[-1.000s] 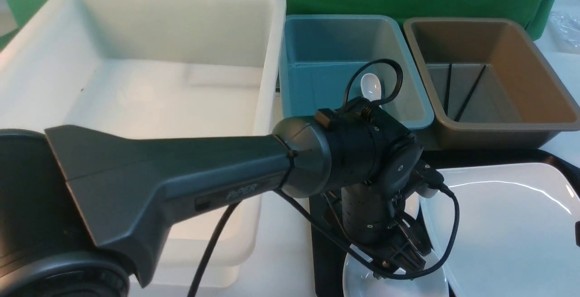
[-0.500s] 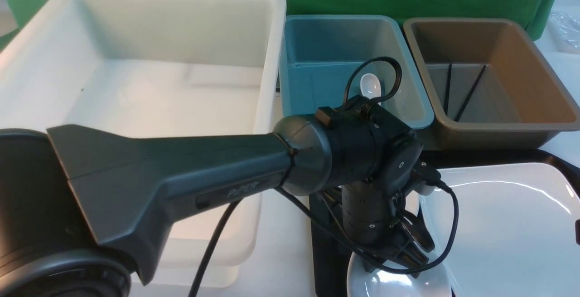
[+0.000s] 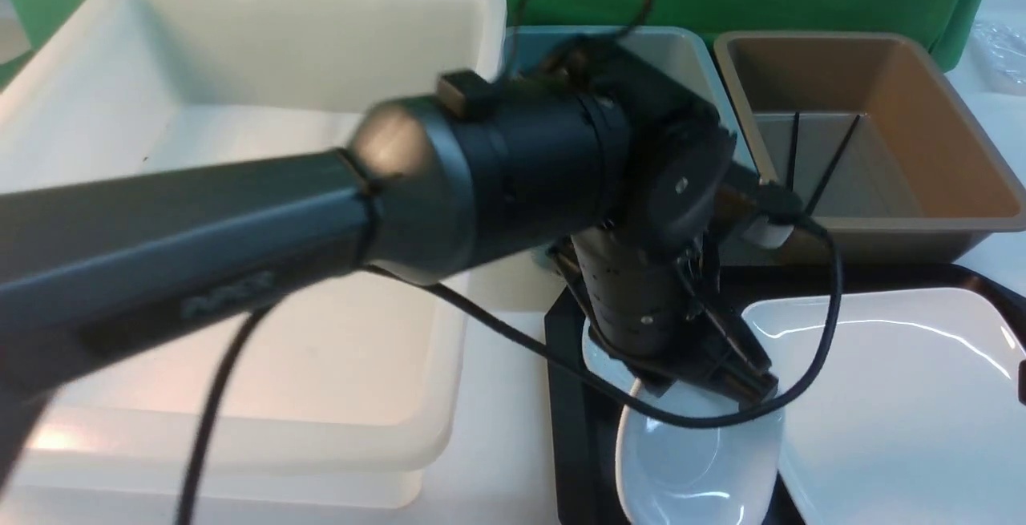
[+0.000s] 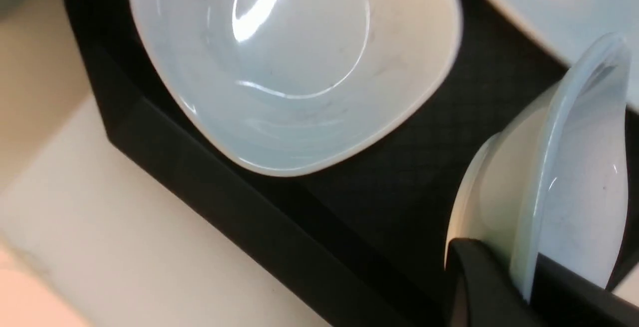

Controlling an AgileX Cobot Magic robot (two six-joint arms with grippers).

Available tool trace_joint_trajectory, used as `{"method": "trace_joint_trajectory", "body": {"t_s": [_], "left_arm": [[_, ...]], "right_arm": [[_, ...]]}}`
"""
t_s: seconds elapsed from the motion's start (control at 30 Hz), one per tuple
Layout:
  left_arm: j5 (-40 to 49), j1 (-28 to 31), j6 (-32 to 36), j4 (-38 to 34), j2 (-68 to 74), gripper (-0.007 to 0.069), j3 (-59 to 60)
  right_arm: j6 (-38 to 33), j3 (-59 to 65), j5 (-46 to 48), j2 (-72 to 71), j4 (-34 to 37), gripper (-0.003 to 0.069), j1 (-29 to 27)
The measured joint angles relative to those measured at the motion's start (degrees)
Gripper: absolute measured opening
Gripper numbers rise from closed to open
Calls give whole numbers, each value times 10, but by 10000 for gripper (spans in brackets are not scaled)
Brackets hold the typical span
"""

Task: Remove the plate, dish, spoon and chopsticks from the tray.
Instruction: Use the left arm to grab a small plate from the dinner plate, then use the left arm to put the small plate into the large storage box on the left

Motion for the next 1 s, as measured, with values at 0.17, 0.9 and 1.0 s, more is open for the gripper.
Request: {"method": "trace_joint_trajectory", "body": {"t_s": [0.17, 0.9, 1.0], "left_arm": [[5, 11, 4, -6, -58, 32, -9], [100, 612, 419, -309, -236, 33, 102], [73, 635, 514, -310, -211, 33, 166]], "right_arm": [[-16, -48, 5, 7, 20, 29, 0], [-146, -467, 157, 443, 131, 23, 238], [-114, -499, 153, 486, 102, 23, 270]]}}
